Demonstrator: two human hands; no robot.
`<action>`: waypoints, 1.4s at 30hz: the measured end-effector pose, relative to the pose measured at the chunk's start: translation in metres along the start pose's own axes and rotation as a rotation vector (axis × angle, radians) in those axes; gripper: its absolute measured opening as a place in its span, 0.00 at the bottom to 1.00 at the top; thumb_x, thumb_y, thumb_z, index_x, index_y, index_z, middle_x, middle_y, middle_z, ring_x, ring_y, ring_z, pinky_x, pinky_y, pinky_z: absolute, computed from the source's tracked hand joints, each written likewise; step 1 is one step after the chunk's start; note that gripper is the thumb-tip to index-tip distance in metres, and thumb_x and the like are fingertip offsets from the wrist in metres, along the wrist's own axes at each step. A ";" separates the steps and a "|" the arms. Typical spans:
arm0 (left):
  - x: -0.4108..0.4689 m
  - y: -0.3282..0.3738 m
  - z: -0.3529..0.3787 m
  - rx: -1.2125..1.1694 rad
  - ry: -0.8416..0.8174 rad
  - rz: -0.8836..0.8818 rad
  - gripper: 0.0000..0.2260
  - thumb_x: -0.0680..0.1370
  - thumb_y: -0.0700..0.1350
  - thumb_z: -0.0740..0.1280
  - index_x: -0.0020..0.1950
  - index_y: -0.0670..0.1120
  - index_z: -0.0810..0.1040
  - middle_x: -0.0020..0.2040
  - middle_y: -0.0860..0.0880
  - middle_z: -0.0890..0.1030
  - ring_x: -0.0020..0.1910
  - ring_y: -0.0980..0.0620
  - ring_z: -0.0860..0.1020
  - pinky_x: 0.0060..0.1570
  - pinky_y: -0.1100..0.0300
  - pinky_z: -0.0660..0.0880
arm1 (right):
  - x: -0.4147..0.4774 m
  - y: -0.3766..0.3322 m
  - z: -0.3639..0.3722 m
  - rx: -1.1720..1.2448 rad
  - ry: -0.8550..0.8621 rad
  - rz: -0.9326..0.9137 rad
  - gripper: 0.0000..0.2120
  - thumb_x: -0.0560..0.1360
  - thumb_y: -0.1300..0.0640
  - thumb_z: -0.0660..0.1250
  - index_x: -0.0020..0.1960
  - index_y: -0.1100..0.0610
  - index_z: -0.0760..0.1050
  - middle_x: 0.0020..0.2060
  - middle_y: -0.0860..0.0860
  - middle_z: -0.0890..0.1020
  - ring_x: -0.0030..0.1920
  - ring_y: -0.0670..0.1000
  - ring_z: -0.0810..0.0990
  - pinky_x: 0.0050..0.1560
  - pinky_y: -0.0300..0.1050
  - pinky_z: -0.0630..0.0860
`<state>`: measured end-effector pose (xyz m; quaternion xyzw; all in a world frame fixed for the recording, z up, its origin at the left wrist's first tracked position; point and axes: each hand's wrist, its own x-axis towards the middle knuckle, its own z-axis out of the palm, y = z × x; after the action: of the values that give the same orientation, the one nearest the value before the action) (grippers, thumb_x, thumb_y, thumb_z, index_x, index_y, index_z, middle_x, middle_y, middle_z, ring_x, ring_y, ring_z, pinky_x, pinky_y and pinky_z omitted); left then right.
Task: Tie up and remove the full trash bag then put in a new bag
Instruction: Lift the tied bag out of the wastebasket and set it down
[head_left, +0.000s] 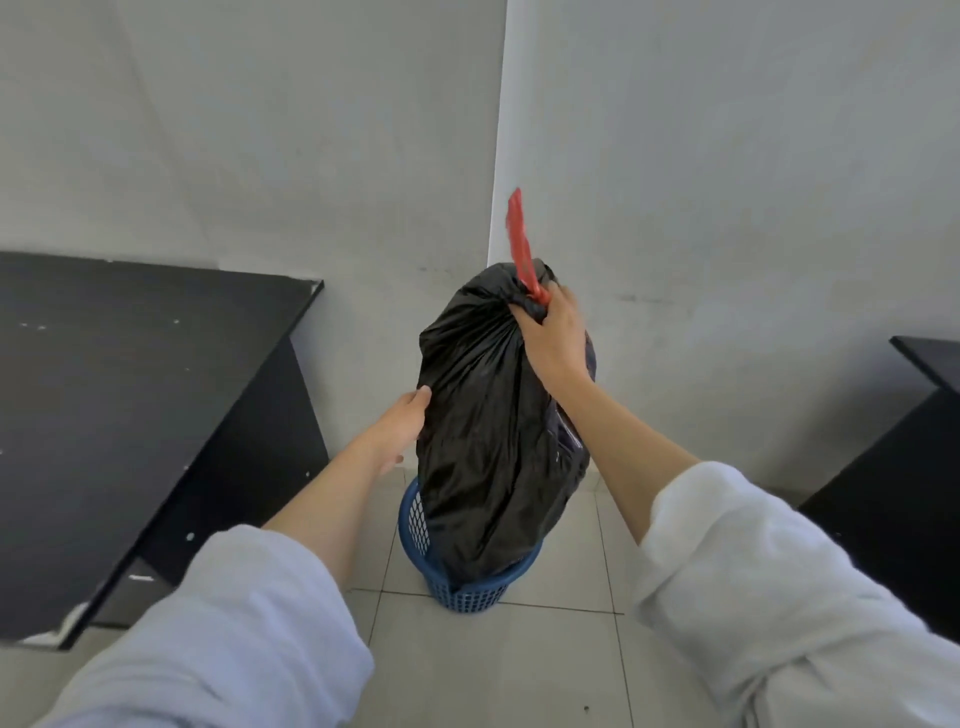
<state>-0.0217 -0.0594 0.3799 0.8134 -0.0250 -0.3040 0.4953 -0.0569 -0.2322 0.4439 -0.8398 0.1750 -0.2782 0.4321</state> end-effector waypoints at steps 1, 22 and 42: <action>-0.013 0.013 -0.009 0.003 0.008 -0.010 0.25 0.82 0.58 0.47 0.77 0.48 0.56 0.75 0.48 0.63 0.73 0.45 0.64 0.71 0.43 0.58 | 0.006 -0.017 -0.008 -0.094 -0.059 0.004 0.14 0.77 0.54 0.65 0.57 0.63 0.71 0.56 0.58 0.73 0.57 0.58 0.72 0.55 0.45 0.68; -0.243 -0.033 -0.208 0.493 0.180 0.044 0.19 0.82 0.52 0.54 0.68 0.44 0.71 0.66 0.44 0.75 0.64 0.43 0.73 0.62 0.51 0.68 | -0.148 -0.250 0.005 -0.635 -0.357 -0.132 0.22 0.80 0.44 0.57 0.61 0.62 0.68 0.56 0.60 0.77 0.56 0.63 0.77 0.45 0.49 0.68; -0.347 -0.225 -0.654 0.662 0.578 0.220 0.17 0.81 0.53 0.57 0.66 0.49 0.72 0.63 0.47 0.77 0.59 0.44 0.76 0.56 0.50 0.75 | -0.313 -0.579 0.351 -0.726 -0.338 -0.210 0.17 0.79 0.50 0.61 0.58 0.63 0.74 0.46 0.56 0.78 0.49 0.59 0.79 0.41 0.46 0.70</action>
<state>-0.0231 0.6907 0.5707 0.9720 -0.0680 0.0144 0.2246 -0.0539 0.4827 0.6556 -0.9849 0.1015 -0.0992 0.0995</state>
